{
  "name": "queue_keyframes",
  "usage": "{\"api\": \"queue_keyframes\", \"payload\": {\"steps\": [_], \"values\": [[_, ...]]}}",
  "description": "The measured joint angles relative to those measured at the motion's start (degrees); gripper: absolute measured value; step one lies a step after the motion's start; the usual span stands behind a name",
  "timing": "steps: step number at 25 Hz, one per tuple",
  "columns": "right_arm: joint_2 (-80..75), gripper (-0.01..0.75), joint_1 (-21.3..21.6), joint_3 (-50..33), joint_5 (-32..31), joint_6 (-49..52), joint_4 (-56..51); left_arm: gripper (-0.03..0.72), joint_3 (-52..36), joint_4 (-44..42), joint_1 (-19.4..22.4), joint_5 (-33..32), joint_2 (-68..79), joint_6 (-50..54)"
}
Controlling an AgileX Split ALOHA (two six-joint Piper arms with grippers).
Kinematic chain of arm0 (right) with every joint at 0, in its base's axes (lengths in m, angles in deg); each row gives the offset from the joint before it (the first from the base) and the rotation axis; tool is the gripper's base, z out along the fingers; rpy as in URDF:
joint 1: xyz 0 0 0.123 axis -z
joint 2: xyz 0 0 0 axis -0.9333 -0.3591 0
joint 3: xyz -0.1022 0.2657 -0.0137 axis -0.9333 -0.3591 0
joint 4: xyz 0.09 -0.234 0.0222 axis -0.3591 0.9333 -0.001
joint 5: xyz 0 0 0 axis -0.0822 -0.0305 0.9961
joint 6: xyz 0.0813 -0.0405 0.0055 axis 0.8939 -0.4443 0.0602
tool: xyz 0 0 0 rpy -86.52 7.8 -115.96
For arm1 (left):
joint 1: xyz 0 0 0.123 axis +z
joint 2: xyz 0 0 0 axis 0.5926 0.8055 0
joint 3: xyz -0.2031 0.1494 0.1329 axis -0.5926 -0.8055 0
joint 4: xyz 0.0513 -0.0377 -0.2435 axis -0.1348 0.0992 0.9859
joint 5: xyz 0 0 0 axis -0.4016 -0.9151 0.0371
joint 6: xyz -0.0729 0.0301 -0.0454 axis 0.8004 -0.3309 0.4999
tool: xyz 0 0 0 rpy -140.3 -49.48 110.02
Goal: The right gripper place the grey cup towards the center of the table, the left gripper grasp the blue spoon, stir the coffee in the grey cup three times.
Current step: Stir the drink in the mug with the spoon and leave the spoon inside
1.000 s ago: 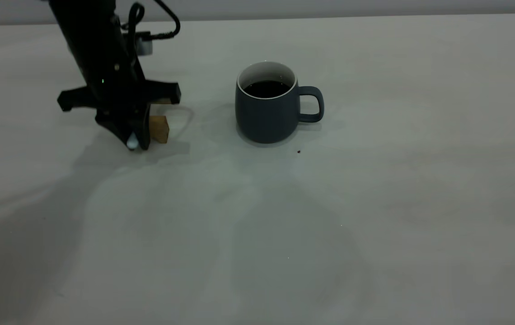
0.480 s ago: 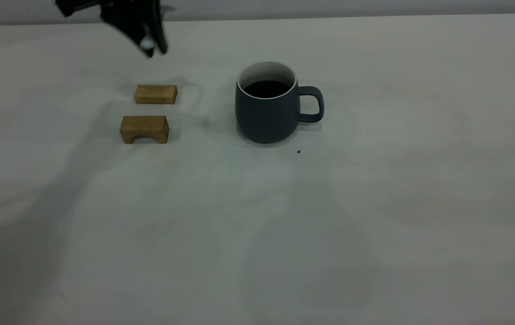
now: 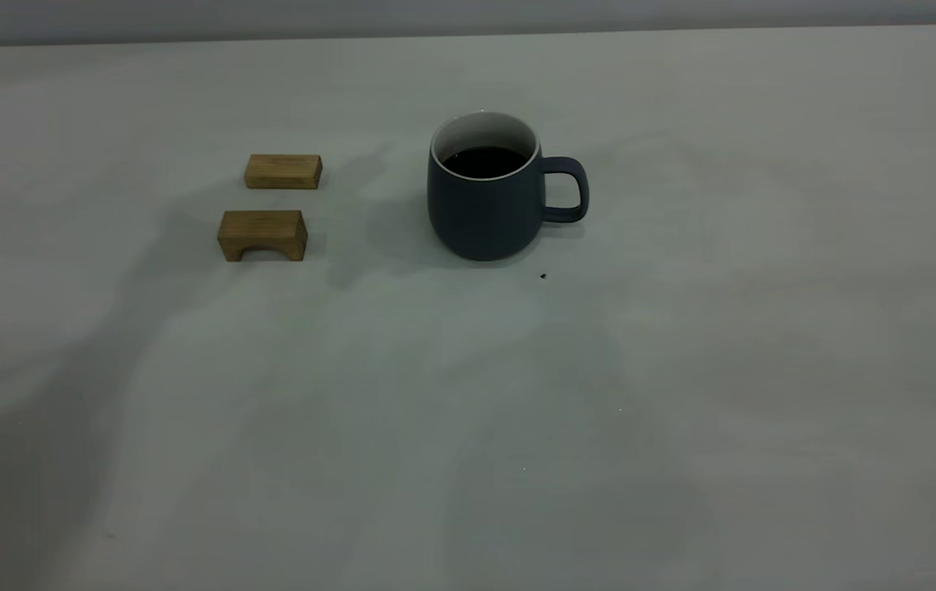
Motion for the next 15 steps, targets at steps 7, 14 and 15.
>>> {"api": "queue_keyframes", "payload": {"steps": [7, 14, 15], "values": [[0.0, 0.5, 0.0, 0.0, 0.0, 0.0, 0.0, 0.142, 0.0, 6.0, -0.8, 1.9, 0.2, 32.8], [0.0, 0.5, 0.0, 0.0, 0.0, 0.0, 0.0, 0.14, 0.0, 6.7, -1.4, 4.8, 2.2, 51.9], [0.0, 0.5, 0.0, 0.0, 0.0, 0.0, 0.0, 0.14, 0.4, 6.9, -1.4, 5.8, 3.0, 51.7]]}}
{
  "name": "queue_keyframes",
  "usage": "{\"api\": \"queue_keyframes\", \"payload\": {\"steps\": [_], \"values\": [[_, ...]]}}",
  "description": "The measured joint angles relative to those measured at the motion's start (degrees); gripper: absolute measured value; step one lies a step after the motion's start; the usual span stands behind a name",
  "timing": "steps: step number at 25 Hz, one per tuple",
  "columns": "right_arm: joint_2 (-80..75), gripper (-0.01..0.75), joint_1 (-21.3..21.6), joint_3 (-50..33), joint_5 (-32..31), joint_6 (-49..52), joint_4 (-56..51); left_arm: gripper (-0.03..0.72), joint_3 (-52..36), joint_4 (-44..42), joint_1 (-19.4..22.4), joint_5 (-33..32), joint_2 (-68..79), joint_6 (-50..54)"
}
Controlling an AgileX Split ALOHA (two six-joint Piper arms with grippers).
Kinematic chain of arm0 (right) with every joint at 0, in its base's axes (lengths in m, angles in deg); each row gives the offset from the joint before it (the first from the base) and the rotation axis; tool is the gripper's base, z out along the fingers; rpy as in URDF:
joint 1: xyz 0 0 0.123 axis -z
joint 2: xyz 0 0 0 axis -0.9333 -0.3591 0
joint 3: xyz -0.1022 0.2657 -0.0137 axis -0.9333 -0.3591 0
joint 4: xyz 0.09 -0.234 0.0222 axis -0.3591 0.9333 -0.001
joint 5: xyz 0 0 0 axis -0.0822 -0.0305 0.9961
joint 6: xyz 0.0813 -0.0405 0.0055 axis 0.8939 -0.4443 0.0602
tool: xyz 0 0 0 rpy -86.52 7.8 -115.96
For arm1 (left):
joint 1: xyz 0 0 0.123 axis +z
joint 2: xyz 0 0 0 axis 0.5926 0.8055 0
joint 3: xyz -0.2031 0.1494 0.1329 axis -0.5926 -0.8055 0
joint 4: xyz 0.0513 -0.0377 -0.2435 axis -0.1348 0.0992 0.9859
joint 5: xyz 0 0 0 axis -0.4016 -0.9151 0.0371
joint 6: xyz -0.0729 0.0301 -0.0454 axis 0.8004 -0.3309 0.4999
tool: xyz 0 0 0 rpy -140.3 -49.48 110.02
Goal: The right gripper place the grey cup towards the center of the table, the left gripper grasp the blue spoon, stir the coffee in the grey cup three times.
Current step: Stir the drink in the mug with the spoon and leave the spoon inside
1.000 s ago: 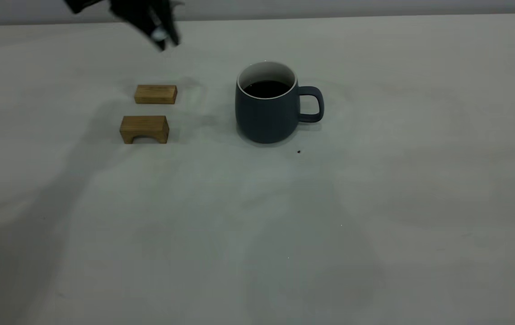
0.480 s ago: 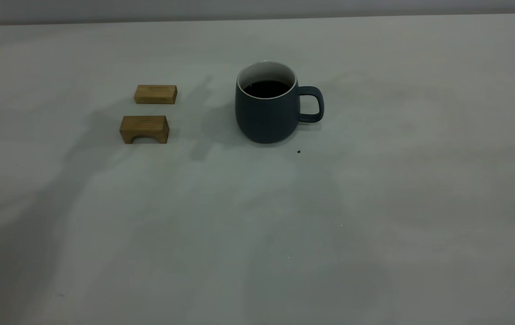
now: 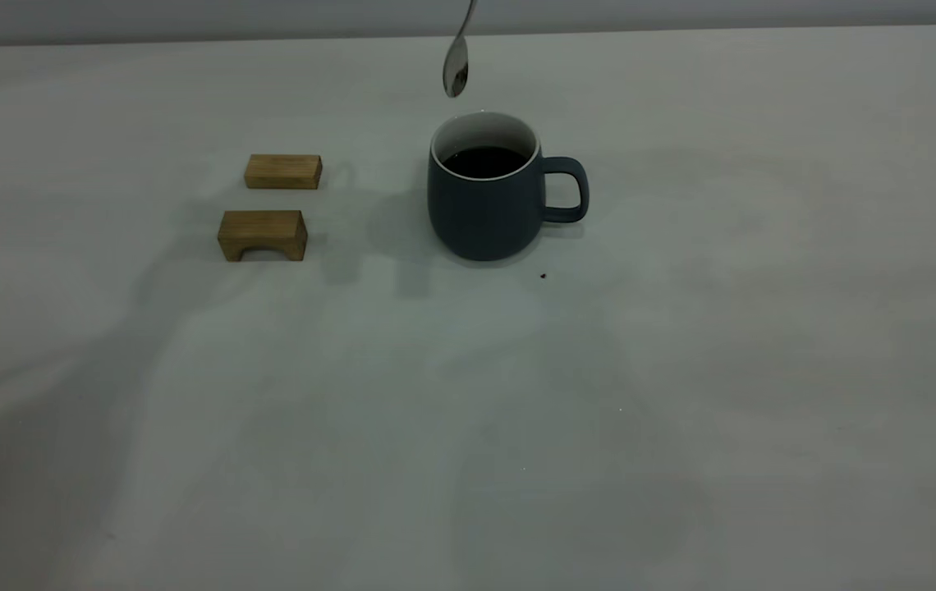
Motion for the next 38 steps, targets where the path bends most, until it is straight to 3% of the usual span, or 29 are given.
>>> {"api": "queue_keyframes", "payload": {"steps": [6, 14, 22, 29, 38], "values": [[0.0, 0.5, 0.0, 0.0, 0.0, 0.0, 0.0, 0.138, 1.4, 6.7, 0.0, 6.0, 6.5, -6.2], [0.0, 0.5, 0.0, 0.0, 0.0, 0.0, 0.0, 0.138, 1.8, 18.9, 0.0, 7.7, 14.2, -18.7], [0.0, 0.5, 0.0, 0.0, 0.0, 0.0, 0.0, 0.136, 1.8, 18.4, 0.1, 4.8, 15.4, -19.1], [0.0, 0.5, 0.0, 0.0, 0.0, 0.0, 0.0, 0.135, 1.8, 12.0, 1.3, 0.3, 16.0, -9.5], [0.0, 0.5, 0.0, 0.0, 0.0, 0.0, 0.0, 0.135, 1.9, 11.3, 3.7, 5.3, 16.3, -9.6]]}}
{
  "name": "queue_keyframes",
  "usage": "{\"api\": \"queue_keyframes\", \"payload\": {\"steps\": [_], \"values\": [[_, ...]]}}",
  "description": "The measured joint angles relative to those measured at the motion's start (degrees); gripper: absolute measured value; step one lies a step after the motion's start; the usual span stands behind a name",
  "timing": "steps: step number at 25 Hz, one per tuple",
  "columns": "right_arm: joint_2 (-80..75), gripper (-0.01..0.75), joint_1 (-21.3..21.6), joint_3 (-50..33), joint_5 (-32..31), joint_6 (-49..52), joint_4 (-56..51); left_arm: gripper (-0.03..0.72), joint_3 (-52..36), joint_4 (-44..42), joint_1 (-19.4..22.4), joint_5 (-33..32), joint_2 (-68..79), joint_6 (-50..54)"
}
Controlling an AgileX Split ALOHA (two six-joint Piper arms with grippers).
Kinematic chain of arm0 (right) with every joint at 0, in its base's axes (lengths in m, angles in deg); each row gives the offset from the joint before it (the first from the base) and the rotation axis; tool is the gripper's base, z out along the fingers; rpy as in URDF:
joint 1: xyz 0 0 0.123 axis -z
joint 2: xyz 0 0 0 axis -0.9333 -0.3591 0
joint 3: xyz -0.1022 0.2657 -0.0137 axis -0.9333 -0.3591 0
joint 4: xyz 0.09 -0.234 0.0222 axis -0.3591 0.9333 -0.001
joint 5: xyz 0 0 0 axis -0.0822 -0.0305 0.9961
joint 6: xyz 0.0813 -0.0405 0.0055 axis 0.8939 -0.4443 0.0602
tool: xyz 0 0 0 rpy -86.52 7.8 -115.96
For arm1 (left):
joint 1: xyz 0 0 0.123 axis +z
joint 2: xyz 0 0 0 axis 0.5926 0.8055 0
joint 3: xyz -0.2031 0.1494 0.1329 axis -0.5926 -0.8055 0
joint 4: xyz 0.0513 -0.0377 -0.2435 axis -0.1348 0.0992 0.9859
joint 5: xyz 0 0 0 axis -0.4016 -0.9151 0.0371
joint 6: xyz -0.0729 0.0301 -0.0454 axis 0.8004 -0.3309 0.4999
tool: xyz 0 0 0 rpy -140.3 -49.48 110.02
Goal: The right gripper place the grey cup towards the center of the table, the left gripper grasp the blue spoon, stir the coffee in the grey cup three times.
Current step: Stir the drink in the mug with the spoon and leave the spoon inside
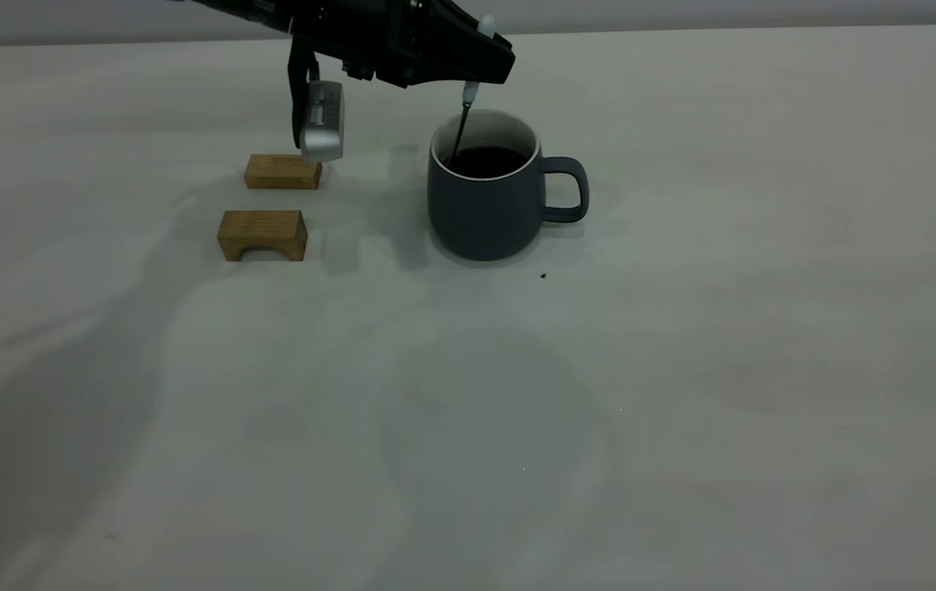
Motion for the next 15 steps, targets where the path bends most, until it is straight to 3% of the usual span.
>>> {"api": "queue_keyframes", "payload": {"steps": [8, 15], "values": [[0.0, 0.5, 0.0, 0.0, 0.0, 0.0, 0.0, 0.134, 0.5, 9.3, -3.1, 1.8, 2.7, -8.7], [0.0, 0.5, 0.0, 0.0, 0.0, 0.0, 0.0, 0.132, 0.6, 5.7, -4.1, -4.9, 3.1, -7.5]]}}
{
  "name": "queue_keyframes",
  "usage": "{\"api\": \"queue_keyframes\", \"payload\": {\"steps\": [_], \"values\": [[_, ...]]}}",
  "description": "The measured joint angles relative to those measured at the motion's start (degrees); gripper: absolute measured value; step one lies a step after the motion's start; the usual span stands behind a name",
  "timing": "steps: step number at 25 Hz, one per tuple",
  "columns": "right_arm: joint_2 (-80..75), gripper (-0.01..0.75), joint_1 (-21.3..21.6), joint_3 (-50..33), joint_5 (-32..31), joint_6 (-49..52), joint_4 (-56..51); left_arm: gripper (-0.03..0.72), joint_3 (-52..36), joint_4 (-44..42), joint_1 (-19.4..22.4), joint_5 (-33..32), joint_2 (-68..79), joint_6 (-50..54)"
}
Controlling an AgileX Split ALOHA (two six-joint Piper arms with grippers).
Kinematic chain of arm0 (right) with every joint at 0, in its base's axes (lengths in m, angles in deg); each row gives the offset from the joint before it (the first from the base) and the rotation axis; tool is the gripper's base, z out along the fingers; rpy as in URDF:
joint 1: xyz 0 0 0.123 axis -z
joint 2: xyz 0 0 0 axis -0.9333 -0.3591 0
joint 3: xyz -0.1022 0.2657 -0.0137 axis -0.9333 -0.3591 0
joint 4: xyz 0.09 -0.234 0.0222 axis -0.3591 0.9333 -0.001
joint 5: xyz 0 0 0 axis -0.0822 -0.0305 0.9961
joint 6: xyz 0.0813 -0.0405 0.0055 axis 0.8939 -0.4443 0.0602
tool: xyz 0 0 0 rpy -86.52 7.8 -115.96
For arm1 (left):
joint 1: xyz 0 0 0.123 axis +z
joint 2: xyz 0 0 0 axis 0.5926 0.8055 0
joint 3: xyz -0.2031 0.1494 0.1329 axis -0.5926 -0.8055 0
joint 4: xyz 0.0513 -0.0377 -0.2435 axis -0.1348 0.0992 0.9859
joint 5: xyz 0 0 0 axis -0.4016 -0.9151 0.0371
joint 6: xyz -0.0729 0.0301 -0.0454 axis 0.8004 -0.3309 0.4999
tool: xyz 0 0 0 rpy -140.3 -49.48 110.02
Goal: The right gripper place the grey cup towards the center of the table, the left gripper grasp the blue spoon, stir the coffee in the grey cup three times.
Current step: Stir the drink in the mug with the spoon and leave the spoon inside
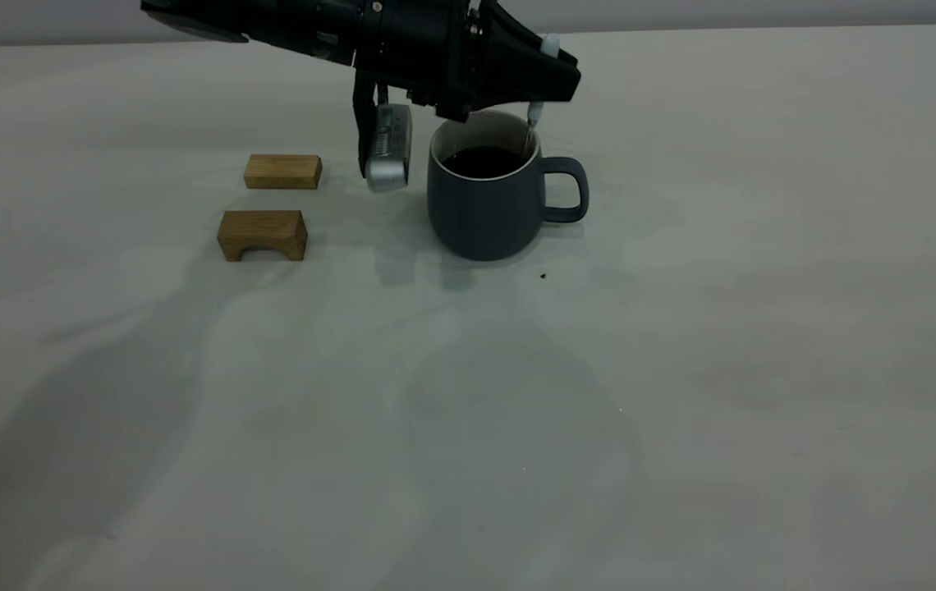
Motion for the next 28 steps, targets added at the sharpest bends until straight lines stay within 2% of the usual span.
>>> {"api": "queue_keyframes", "payload": {"steps": [6, 11, 14, 18, 23, 28], "values": [[0.0, 0.5, 0.0, 0.0, 0.0, 0.0, 0.0, 0.131, 0.0, -4.4, 2.4, -1.5, 0.0, 4.7], [0.0, 0.5, 0.0, 0.0, 0.0, 0.0, 0.0, 0.131, 0.0, -2.6, 3.2, 3.4, 0.0, 4.0], [0.0, 0.5, 0.0, 0.0, 0.0, 0.0, 0.0, 0.131, 0.0, 1.0, 2.2, 7.2, 0.0, 0.4], [0.0, 0.5, 0.0, 0.0, 0.0, 0.0, 0.0, 0.13, 0.0, 5.6, -0.3, 8.9, 0.0, -5.5], [0.0, 0.5, 0.0, 0.0, 0.0, 0.0, 0.0, 0.127, 0.0, 5.2, -1.4, 6.0, 0.0, -6.3], [0.0, 0.5, 0.0, 0.0, 0.0, 0.0, 0.0, 0.127, 0.0, -0.1, -0.6, 0.1, 0.0, -1.8]]}}
